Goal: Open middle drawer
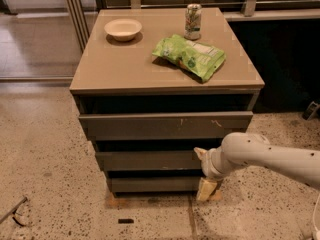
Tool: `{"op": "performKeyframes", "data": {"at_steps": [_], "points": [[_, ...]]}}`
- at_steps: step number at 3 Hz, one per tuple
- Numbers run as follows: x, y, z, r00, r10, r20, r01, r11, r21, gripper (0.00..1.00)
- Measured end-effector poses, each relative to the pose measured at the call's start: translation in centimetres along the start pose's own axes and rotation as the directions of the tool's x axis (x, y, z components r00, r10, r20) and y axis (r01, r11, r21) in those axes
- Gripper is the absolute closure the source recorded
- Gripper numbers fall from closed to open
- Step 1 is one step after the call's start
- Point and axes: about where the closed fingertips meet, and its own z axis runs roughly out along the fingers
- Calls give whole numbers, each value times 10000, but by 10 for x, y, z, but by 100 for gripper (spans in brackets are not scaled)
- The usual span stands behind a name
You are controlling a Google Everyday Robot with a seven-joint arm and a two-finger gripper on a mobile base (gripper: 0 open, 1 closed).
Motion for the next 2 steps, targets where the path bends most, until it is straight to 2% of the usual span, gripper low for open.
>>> {"op": "performKeyframes", "data": {"at_steps": [2], "points": [[16,-28,48,9999,-141,35,140,9998,114,0]]}}
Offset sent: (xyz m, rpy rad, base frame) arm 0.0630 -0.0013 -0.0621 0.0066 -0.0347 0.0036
